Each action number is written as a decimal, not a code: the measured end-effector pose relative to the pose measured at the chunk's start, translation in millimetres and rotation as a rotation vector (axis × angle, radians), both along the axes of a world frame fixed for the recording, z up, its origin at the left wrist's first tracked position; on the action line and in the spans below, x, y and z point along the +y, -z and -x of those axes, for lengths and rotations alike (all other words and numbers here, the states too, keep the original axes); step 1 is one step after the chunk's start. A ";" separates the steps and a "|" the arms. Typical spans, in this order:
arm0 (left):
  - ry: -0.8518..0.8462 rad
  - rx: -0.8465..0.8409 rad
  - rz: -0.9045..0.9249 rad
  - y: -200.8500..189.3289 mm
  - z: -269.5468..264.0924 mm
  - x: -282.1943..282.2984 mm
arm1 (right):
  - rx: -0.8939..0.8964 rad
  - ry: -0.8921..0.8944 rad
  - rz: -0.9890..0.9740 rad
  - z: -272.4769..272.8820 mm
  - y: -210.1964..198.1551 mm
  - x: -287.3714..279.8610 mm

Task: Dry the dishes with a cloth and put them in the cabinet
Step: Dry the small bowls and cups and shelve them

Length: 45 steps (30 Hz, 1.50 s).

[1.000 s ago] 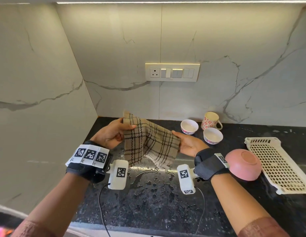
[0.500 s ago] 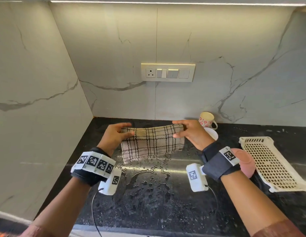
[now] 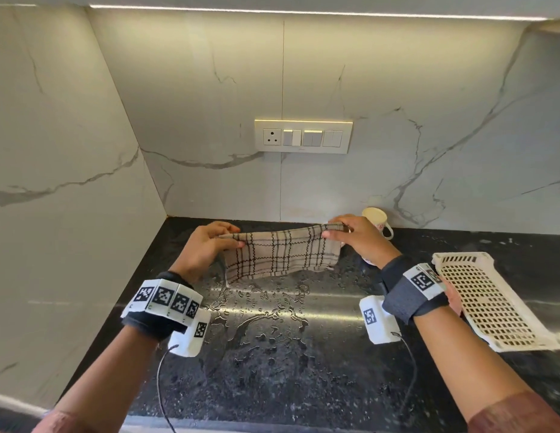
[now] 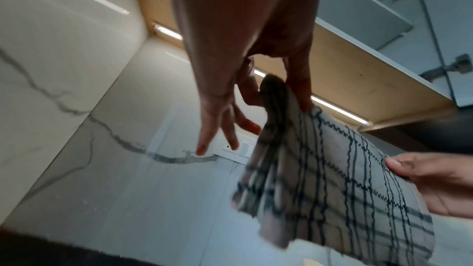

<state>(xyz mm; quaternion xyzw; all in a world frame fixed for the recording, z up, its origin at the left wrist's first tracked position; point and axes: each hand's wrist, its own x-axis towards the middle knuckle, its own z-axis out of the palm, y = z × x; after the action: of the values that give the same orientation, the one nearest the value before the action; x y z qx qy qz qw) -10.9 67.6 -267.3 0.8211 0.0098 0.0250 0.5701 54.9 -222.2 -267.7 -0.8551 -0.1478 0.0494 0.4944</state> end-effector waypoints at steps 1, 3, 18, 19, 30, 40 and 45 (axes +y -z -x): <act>0.022 0.037 0.113 -2.1 2.6 -2.9 | 0.014 -0.005 -0.036 0.4 0.2 0.7; 0.033 0.088 0.240 -1.1 4.9 -8.7 | 0.006 0.010 -0.083 0.8 1.0 5.0; -0.099 0.332 0.281 29.6 -1.8 -86.8 | -0.140 0.124 0.078 38.0 29.3 91.3; -0.100 0.332 0.313 29.5 -0.4 -91.1 | -0.135 0.105 0.078 41.6 31.7 94.0; -0.031 0.367 0.599 29.8 0.5 -83.5 | 0.214 -0.162 -0.327 48.4 33.8 55.3; 0.007 0.412 0.775 41.8 -12.1 -96.0 | 0.521 0.100 -0.564 40.1 66.4 21.2; 0.128 0.443 0.757 54.7 -21.9 -119.0 | 0.684 0.260 -0.916 40.7 74.1 3.9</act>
<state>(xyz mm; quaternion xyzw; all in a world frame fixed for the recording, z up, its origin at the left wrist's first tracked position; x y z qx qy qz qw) 11.1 -51.4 -321.9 0.5388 0.0894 -0.1924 0.8153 14.2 -218.4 -341.8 -0.5009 0.1199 0.1928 0.8352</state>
